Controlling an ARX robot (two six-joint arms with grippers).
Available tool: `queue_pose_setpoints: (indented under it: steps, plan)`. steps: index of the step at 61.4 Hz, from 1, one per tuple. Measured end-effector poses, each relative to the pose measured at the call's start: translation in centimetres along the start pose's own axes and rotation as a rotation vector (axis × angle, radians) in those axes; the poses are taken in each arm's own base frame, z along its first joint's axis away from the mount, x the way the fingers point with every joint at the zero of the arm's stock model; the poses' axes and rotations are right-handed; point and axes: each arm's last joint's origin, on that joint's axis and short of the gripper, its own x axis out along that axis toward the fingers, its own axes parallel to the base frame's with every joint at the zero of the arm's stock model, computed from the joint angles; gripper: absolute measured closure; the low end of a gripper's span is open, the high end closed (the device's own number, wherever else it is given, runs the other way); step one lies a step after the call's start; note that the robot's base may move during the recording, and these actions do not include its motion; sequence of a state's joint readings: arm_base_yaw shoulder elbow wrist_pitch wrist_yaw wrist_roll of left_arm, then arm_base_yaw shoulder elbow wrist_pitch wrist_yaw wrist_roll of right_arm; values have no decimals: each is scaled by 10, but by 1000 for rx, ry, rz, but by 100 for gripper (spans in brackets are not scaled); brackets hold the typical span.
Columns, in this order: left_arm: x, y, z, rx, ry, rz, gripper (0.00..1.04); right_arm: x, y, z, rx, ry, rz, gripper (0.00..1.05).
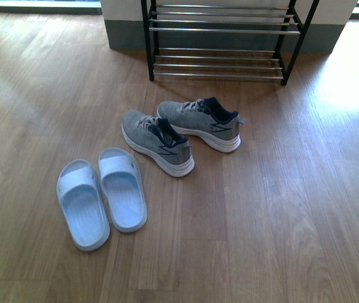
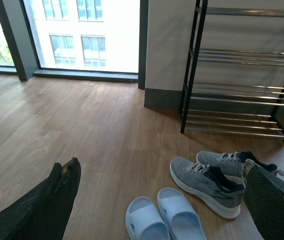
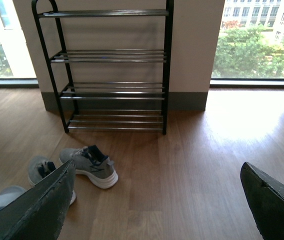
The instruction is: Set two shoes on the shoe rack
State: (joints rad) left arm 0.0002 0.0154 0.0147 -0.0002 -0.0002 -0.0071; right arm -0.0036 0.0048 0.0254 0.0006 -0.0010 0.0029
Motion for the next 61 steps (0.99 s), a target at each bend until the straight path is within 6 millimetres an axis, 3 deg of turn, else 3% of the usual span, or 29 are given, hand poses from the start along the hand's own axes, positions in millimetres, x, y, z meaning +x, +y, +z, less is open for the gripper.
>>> queue_pose_setpoints:
  steps: [61]
  plan:
    - [0, 0, 0, 0, 0, 0, 9, 0, 0, 0, 0, 0, 0, 9]
